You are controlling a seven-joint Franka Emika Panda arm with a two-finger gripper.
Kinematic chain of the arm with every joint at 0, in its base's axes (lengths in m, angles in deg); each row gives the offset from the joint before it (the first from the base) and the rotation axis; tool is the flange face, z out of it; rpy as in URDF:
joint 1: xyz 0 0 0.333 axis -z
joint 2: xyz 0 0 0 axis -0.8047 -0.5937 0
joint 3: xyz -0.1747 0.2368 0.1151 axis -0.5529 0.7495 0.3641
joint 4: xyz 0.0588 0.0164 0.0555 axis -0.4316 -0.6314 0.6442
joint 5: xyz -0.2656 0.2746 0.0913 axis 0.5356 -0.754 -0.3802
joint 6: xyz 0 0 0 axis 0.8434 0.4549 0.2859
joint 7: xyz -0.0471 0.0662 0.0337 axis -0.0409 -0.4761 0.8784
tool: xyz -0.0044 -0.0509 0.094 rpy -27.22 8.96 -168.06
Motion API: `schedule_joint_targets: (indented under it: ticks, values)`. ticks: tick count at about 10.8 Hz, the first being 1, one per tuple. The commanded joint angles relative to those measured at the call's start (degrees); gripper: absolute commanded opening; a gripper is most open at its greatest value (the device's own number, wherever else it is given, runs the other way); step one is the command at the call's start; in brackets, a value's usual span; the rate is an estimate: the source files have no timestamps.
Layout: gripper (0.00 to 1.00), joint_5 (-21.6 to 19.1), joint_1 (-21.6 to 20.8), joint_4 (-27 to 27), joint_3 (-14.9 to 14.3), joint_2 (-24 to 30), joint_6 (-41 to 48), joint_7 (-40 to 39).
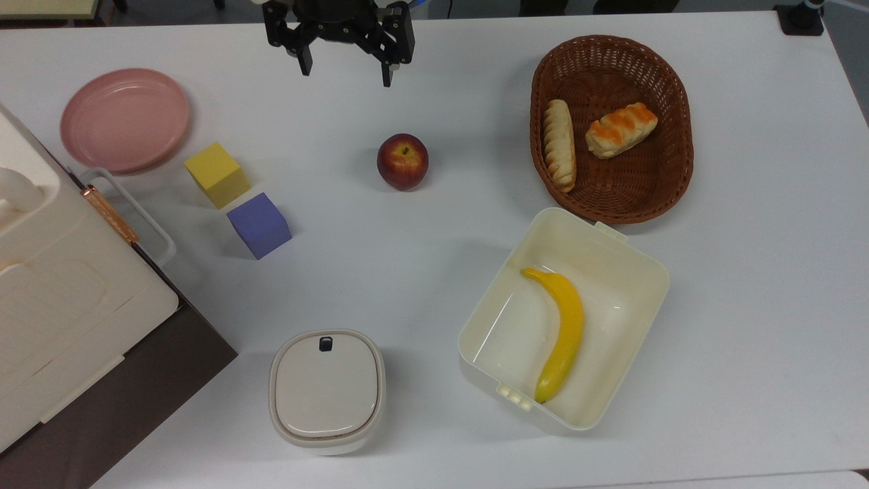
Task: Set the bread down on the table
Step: 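Move the gripper toward the wicker basket of bread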
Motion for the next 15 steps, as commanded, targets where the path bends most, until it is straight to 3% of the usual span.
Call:
schedule_joint_targets:
  ticks: [1,6,10,13,15]
  values:
    - [1.0,-0.9,-0.3,-1.1,0.2,0.6,1.4,-0.5]
    - [1.0,-0.9,-1.1,-1.8,0.6,-0.1,0.7,-1.3]
    - [1.0,-0.9,-7.4,-2.5,0.6,-1.5,0.5,-1.1]
    - [1.0,-1.0,-14.6,-4.7,0.6,-3.1,0.4,0.0]
    - [1.0,-0.9,-18.6,-5.6,0.6,-4.6,-0.3,4.2]
